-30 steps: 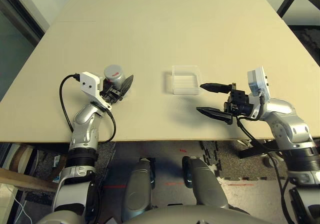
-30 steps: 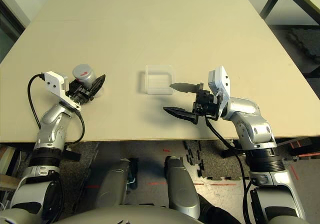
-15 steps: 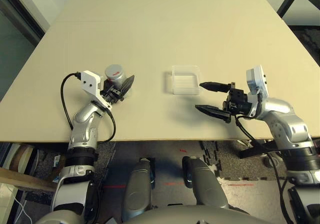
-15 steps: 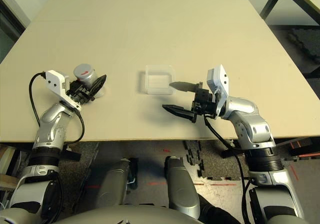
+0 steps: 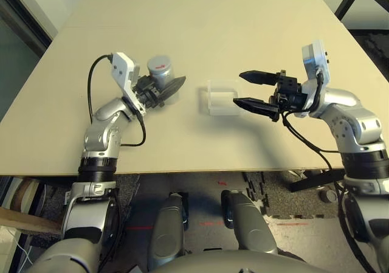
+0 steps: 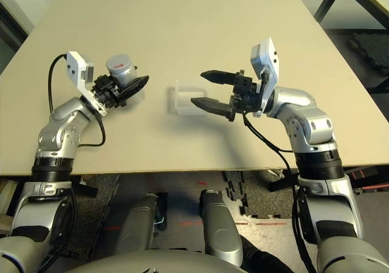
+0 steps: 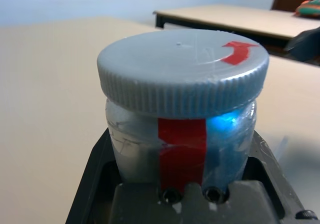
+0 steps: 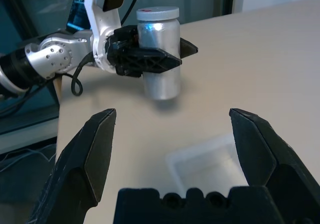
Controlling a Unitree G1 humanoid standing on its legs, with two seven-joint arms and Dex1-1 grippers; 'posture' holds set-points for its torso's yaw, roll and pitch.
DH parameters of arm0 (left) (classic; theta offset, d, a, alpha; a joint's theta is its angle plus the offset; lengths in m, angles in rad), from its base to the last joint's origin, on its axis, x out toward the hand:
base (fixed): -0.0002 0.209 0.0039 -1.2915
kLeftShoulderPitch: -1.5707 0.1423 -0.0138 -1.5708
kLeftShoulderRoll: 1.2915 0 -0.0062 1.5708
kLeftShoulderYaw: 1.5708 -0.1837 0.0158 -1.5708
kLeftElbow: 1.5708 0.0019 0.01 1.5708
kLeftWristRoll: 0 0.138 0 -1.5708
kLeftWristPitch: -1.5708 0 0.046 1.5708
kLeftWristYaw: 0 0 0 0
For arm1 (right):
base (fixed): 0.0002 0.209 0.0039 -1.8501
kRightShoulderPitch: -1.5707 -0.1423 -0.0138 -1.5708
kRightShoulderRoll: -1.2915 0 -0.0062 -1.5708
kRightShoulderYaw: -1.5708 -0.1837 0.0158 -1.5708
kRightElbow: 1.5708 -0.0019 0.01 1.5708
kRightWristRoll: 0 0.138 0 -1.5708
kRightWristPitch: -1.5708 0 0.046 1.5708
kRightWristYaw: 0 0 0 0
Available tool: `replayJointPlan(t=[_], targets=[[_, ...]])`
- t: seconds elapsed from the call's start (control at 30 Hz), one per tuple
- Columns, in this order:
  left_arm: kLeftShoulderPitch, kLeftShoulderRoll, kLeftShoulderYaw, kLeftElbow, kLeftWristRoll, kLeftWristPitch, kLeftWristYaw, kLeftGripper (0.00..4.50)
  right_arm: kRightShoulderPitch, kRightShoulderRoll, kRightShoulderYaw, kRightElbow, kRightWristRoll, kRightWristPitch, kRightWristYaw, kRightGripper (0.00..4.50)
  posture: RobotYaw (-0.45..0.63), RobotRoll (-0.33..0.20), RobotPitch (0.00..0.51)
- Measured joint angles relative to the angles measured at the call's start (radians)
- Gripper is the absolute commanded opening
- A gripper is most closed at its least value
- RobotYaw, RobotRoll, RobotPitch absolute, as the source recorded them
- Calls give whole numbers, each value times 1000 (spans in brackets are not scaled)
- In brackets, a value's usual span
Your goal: Pour the medicine from the bottle into the box.
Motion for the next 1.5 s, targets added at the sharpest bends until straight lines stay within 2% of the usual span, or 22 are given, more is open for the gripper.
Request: replayJointPlan(t=[0.27,0.67,1.5], targets=[[-95,-72,-59,114,13,-27,-39,2579,-93,32,17,95,-58,-22,-15,4500,-143,0,170],[-190,-114,-128,224,76,-63,-121,2579,-187,101,38,206,-116,-53,-16,4500,-165,0,167],[-196,-117,-138,261,122,-106,-169,2579,-292,218,58,310,-164,-92,8,4500,-159,0,166]])
